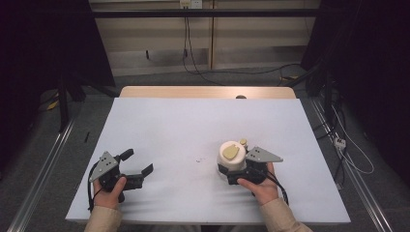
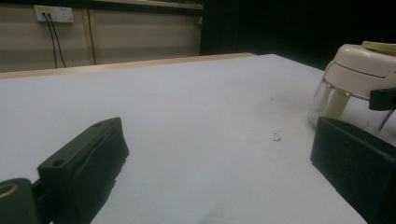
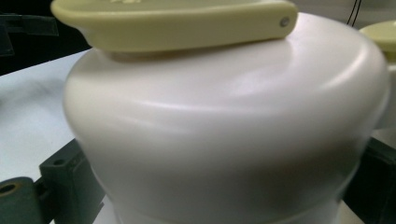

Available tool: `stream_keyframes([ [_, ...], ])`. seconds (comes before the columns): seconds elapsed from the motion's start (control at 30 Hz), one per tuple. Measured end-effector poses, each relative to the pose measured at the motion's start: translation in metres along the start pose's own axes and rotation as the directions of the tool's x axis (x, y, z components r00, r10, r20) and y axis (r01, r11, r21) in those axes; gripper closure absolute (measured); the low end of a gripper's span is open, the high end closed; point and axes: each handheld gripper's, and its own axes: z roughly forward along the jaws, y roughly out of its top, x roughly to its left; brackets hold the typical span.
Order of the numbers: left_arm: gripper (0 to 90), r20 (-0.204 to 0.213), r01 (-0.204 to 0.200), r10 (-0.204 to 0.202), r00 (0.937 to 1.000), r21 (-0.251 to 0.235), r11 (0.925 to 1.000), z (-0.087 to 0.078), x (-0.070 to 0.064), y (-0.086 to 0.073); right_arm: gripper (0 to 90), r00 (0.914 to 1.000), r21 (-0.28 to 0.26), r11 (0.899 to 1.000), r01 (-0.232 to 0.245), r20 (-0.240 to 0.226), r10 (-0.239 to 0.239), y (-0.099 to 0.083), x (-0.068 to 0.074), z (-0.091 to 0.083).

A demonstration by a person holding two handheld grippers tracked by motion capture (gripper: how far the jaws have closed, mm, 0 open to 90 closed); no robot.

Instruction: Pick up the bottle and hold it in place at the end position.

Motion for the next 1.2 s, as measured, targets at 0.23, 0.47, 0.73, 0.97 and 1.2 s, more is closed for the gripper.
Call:
stream_keyframes([
  [0.23, 3.0, -0.001, -0.001, 0.001, 1.0000, 0.001, 1.0000, 0.0001, 0.0001, -0.0001, 4.2, 1.0000, 0.006, 1.000, -0.002, 0.001, 0.002, 0.0011, 0.0008, 0.0036],
  [0.47, 3.0, -0.001, 0.000, 0.000, 1.0000, 0.000, 1.0000, 0.0000, 0.0003, 0.0000, 5.1, 1.0000, 0.008, 1.000, -0.007, 0.000, 0.007, 0.0019, 0.0004, 0.0028],
  [0.73, 3.0, -0.005, 0.005, -0.005, 1.0000, -0.002, 1.0000, -0.0008, 0.0012, 0.0000, 5.5, 0.9998, -0.008, 1.000, -0.012, 0.014, 0.012, 0.0014, 0.0020, 0.0026],
  [0.97, 3.0, -0.006, 0.002, -0.002, 1.0000, -0.003, 1.0000, -0.0014, 0.0015, 0.0002, 5.6, 0.9997, -0.018, 1.000, -0.011, 0.024, 0.011, 0.0009, 0.0028, 0.0024],
  [1.2, 3.0, -0.007, 0.001, -0.001, 1.0000, -0.004, 1.0000, -0.0018, 0.0014, 0.0005, 6.0, 0.9988, -0.032, 0.999, -0.008, 0.048, 0.010, 0.0012, 0.0025, 0.0034],
])
